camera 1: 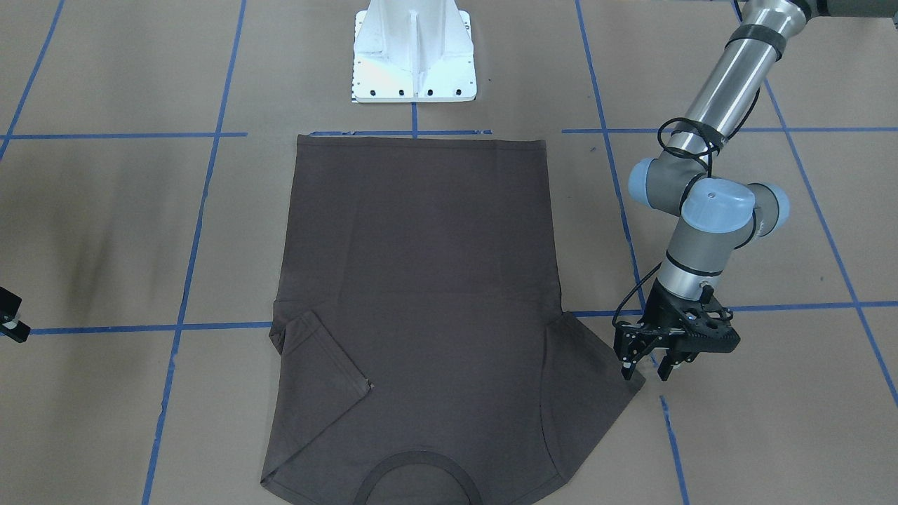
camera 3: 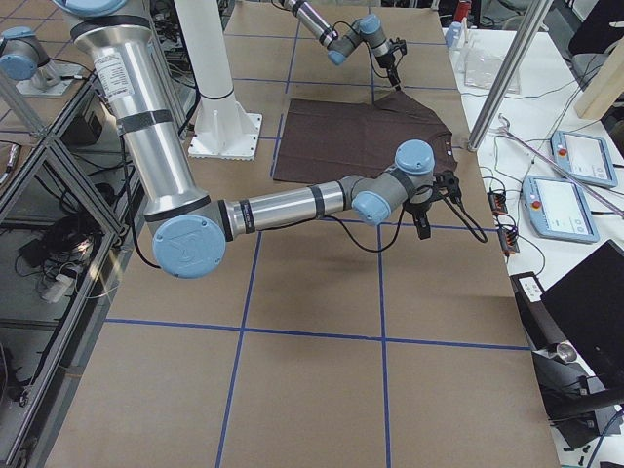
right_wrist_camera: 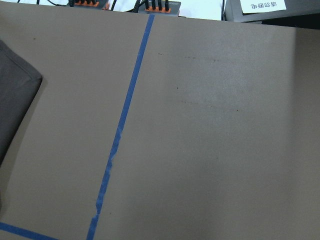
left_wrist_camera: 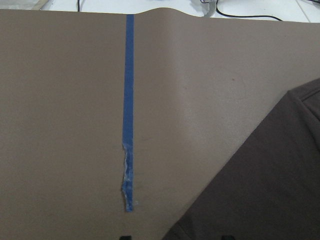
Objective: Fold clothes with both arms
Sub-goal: 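Grasp the sleeve nearest the left gripper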
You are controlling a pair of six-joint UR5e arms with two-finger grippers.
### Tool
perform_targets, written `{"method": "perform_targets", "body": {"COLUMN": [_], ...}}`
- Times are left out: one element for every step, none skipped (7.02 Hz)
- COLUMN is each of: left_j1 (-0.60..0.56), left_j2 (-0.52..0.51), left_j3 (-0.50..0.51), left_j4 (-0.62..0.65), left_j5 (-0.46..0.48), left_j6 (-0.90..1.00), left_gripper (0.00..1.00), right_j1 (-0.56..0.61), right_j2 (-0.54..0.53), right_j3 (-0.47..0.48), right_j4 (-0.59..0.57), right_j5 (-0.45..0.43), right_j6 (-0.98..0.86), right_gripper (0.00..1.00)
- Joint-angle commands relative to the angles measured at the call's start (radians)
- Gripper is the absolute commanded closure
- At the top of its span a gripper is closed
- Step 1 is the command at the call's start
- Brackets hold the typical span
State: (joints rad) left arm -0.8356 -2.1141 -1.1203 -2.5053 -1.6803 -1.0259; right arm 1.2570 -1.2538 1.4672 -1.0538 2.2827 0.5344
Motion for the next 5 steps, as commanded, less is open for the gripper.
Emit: {"method": "perform_targets", "body": {"left_j1": [0.013, 0.013, 0.013, 0.013, 0.013], "left_j2": [-0.018, -0.020, -0.020, -0.020, -0.020], "left_j3": [0.025, 0.031, 0.034, 0.036, 0.039], "left_j4": [-0.001, 0.000, 0.000, 0.000, 0.000], "left_j5": [0.011, 0.011, 0.011, 0.011, 0.011], "left_j6": [0.003, 0.003, 0.003, 0.004, 0.004], "left_gripper": [0.34, 0.34, 0.35, 0.35, 0.36], "right_j1": [-0.001, -0.001, -0.001, -0.001, -0.001], "right_j2": [0.001, 0.001, 0.001, 0.002, 0.002], "right_j3": [-0.001, -0.002, -0.002, -0.001, -0.001], "right_j4": [0.000, -0.002, -0.002, -0.002, 0.000], "right_j5": [0.000, -0.002, -0.002, 0.003, 0.001], "right_j6": [-0.001, -0.001, -0.001, -0.001, -0.001], "right_gripper": [0.00, 0.00, 0.00, 0.00, 0.00]}}
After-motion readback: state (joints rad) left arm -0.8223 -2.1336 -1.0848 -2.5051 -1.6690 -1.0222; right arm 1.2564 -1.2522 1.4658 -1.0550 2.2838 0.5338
